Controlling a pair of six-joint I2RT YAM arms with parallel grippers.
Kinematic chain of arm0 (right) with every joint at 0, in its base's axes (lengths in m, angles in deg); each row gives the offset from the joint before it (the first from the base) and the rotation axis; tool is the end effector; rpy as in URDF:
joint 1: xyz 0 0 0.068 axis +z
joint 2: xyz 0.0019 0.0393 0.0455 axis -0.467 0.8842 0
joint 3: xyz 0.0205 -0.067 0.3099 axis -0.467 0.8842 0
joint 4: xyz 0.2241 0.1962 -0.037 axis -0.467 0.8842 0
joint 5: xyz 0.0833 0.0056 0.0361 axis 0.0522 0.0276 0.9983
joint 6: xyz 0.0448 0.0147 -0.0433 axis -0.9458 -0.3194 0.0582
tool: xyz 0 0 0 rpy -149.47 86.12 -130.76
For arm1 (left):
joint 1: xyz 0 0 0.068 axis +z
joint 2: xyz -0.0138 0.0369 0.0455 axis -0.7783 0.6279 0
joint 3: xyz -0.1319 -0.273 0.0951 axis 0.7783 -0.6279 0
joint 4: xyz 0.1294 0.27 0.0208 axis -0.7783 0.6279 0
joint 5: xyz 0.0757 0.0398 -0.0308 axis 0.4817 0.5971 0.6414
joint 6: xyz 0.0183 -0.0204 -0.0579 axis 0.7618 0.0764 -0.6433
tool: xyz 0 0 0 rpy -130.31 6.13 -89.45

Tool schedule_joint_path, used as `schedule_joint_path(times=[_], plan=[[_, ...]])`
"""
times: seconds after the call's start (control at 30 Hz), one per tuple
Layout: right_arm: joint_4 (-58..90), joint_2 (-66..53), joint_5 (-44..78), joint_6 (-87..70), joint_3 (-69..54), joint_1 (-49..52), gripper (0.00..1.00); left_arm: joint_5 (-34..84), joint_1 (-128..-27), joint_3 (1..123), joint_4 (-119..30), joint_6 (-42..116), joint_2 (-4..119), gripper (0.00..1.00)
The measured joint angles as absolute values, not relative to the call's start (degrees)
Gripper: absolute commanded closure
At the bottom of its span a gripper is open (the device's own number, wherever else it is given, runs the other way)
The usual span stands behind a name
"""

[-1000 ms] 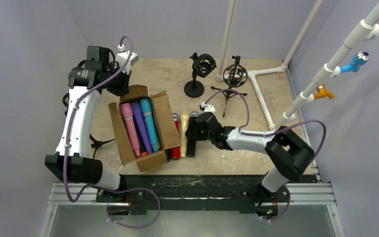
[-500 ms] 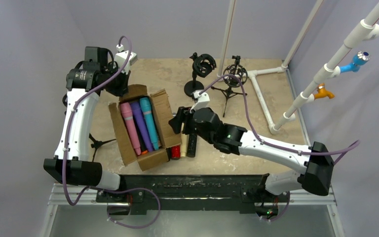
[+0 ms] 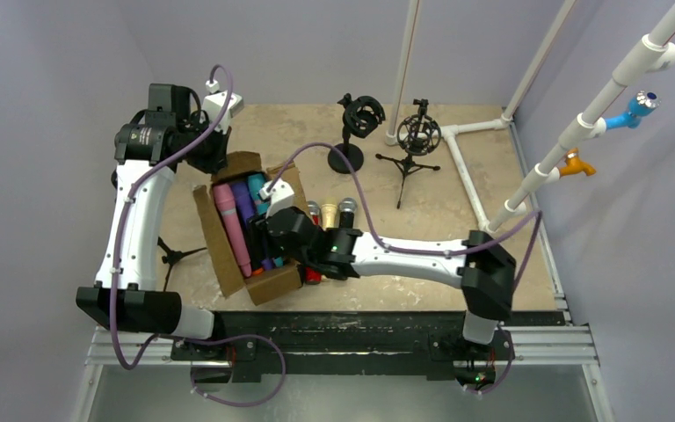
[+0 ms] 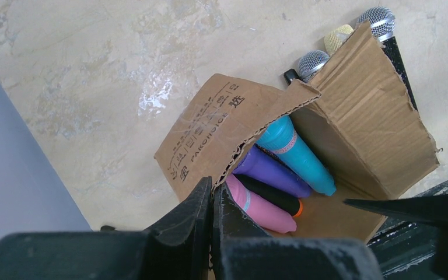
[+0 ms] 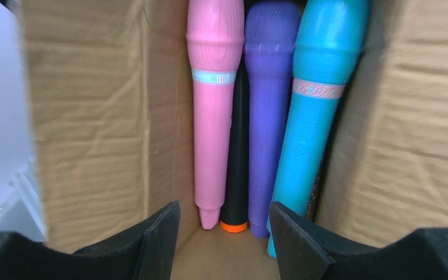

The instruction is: Attach the microphones to the stand

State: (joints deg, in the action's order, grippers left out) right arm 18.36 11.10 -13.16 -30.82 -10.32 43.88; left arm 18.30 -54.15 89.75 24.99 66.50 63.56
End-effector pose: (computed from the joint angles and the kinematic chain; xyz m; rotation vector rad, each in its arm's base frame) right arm 0.1644 0.4373 0.3333 -0.4761 1.9591 0.7802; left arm 0.3051 -0.0288 0.4756 0.5432 2.3339 -0.1930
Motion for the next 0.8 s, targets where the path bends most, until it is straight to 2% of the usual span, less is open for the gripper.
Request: schedule_joint_path(times=[0.23,0.6,0.8], plan=[[18.29,24.04,-10.58,-28.57,-18.8,43.82,0.4,18.26,-54.15,89.75,25.17,66.5,63.1,1.0],[16.94,32.45,-10.89,-26.88,-29.33,43.71,0.44,18.3,-54.15,89.73,25.06,66.5,62.29,1.0],[16.76,36.06,-13.71,-27.37,-30.91,43.23,0.46,18.45,-54.15,89.6,25.19,66.52,61.92,1.0]])
